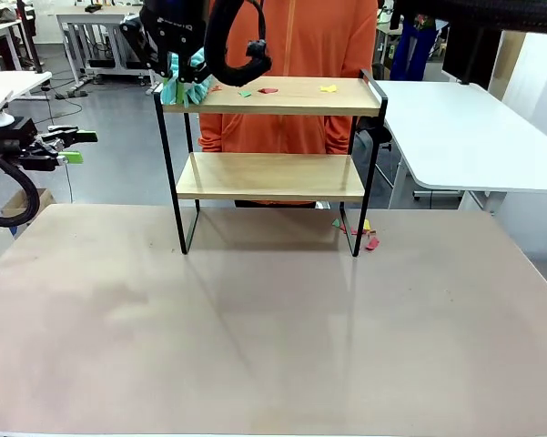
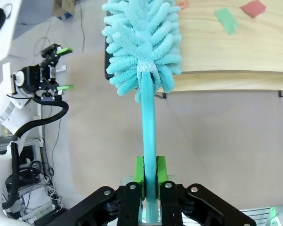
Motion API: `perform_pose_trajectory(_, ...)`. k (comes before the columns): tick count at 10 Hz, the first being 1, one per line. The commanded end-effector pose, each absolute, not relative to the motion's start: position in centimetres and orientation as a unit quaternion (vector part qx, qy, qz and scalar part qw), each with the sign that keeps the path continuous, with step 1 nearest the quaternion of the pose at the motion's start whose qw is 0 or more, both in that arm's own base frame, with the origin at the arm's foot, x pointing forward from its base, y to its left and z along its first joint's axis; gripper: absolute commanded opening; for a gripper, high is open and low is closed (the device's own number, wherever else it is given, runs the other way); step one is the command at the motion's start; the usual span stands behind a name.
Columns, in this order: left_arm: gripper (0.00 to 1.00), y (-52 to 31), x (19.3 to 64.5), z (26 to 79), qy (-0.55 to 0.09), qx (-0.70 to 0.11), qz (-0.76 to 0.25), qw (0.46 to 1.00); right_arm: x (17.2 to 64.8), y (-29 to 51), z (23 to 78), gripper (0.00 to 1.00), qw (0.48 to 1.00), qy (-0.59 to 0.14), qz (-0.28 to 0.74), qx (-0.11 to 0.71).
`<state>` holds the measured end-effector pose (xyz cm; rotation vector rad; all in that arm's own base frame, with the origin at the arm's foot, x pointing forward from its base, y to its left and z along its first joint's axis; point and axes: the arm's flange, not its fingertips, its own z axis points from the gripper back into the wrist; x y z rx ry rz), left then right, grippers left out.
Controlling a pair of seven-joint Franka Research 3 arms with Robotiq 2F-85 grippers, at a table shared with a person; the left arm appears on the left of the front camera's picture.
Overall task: Clean the shelf.
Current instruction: Clean the specific section of the Shelf indicated by the human with the Duster.
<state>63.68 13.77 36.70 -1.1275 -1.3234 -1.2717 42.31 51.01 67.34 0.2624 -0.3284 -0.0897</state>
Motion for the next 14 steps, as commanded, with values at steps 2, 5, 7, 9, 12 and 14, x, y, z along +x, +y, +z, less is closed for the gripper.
perform_pose_trajectory(2, 1.00, 13.6, 63.4, 36.9, -0.538, -0.455, -0.529, 0.474, 41.6, 45.9, 67.3, 0.13, 0.983, -0.130, -0.037, 0.124)
perform_pose_trajectory(5, 1.00, 13.6, 63.4, 36.9, -0.538, -0.455, -0.529, 0.474, 41.0, 41.2, 67.1, 0.13, 0.985, -0.123, -0.029, 0.114)
perform_pose_trajectory(7, 1.00, 13.6, 63.4, 36.9, -0.538, -0.455, -0.529, 0.474, 41.0, 38.3, 67.1, 0.13, 0.987, -0.118, -0.026, 0.109)
perform_pose_trajectory(9, 1.00, 13.6, 63.4, 36.9, -0.538, -0.455, -0.529, 0.474, 40.9, 35.3, 67.0, 0.13, 0.988, -0.111, -0.035, 0.103)
perform_pose_trajectory(12, 1.00, 13.6, 63.4, 36.9, -0.538, -0.455, -0.529, 0.474, 40.5, 30.5, 67.2, 0.13, 0.987, -0.111, -0.061, 0.098)
perform_pose_trajectory(14, 1.00, 13.6, 63.4, 36.9, -0.538, -0.455, -0.529, 0.474, 40.2, 27.0, 66.8, 0.13, 0.986, -0.113, -0.098, 0.070)
